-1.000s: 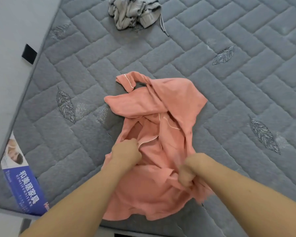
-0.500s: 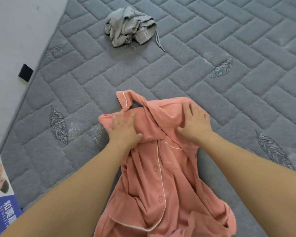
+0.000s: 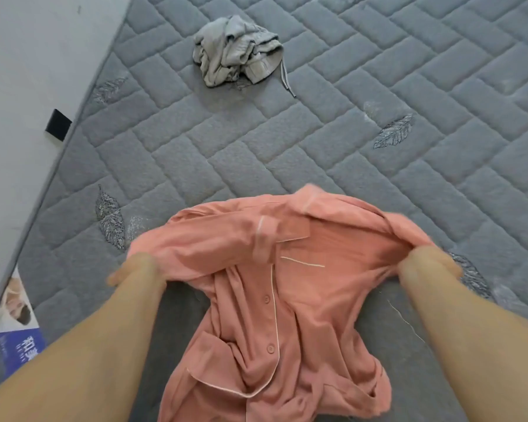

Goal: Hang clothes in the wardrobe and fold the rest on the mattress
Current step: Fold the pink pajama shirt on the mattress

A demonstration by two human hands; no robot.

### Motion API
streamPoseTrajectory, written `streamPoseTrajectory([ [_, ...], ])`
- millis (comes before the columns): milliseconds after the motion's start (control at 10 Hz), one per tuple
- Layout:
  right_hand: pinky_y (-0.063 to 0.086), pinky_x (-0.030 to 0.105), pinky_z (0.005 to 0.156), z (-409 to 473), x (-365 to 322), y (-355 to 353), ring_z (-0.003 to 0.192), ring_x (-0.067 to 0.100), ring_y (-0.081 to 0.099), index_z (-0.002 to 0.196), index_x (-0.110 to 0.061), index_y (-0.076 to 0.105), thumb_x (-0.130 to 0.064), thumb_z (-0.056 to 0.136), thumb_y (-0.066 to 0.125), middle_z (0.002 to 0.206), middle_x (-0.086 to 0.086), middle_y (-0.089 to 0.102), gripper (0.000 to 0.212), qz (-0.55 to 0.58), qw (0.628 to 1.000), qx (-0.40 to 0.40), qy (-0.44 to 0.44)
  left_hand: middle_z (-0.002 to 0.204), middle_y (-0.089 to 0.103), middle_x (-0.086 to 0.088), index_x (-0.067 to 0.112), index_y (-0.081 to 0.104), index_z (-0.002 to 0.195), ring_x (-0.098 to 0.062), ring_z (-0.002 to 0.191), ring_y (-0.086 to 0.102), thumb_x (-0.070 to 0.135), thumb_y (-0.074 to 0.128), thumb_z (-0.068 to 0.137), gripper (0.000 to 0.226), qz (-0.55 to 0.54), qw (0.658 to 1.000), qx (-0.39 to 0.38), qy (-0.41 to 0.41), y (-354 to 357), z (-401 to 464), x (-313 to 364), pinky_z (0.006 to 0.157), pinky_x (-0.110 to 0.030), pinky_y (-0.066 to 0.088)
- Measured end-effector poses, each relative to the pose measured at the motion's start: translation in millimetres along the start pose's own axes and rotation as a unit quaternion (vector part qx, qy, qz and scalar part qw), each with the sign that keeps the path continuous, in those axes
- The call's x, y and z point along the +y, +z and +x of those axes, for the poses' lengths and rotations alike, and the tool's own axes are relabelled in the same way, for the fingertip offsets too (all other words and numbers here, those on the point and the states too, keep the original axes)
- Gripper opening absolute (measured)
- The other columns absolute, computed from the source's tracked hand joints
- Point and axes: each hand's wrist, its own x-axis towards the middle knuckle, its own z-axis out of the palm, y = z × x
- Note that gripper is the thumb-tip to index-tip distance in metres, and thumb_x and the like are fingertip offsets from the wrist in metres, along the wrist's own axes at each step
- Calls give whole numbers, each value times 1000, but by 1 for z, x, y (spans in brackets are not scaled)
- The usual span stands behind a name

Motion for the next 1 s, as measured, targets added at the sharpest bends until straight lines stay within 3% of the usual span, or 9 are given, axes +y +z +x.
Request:
streamPoseTrajectory([
  [100,27,44,116,1,13,-18,138,35,36,141,0,40,-12,98,39,147,19,40,45,-156,981,115,7,143,41,-20,9,42,135,-41,129,41,24,49,87,51,176,951,69,245,-3,-36,-18,107,-53,34],
  [200,33,48,112,-17,17,-16,133,39,40,141,0,40,-20,93,48,145,24,40,52,-321,934,123,-96,136,47,-9,21,45,135,-34,127,45,48,50,74,67,448,627,-63,634,23,-70,-26,106,-58,33],
  [300,40,44,103,-53,19,27,121,36,51,136,-11,50,-19,83,58,133,15,54,54,-388,818,-174,-387,133,51,-5,27,37,140,-31,128,47,44,53,82,63,565,511,-123,636,42,-85,-29,111,-62,21],
  [400,38,45,107,-92,17,85,127,35,48,139,-10,44,-37,86,57,135,14,54,61,-351,823,-332,-300,105,66,-10,24,45,100,-34,93,62,37,40,95,15,440,625,-172,621,37,-71,-23,76,-41,44],
  [600,54,36,85,-112,6,130,98,27,65,119,-7,64,-22,90,57,111,10,66,33,-165,897,-408,49,134,52,-30,3,43,129,-45,122,51,23,44,97,38,83,974,-37,210,-23,28,-13,102,-47,41],
  [700,49,31,68,-111,-32,141,73,24,58,80,-10,60,-11,88,45,85,7,62,17,24,887,-430,166,136,43,-30,3,40,134,-46,124,44,20,55,87,52,210,935,120,260,-44,40,-14,104,-53,34],
  [800,50,35,81,-98,-82,147,83,21,60,82,-19,60,-22,96,38,102,4,62,26,307,837,-409,196,117,58,-22,9,52,123,-41,104,55,21,61,80,45,258,825,-21,502,-24,9,-5,91,-50,42],
  [900,50,28,85,-90,-88,149,98,15,60,107,-22,61,-37,98,46,133,0,56,23,-9,912,-403,-79,92,67,-6,21,55,120,-25,71,63,49,59,87,44,205,865,-383,252,21,-48,30,70,-34,50],
  [1000,26,52,114,-60,-44,143,140,26,32,146,-29,34,-40,84,53,159,6,24,65,-473,747,-288,-367,81,67,-8,17,57,102,-23,58,64,62,59,85,48,192,837,-504,94,68,-81,54,60,-28,49],
])
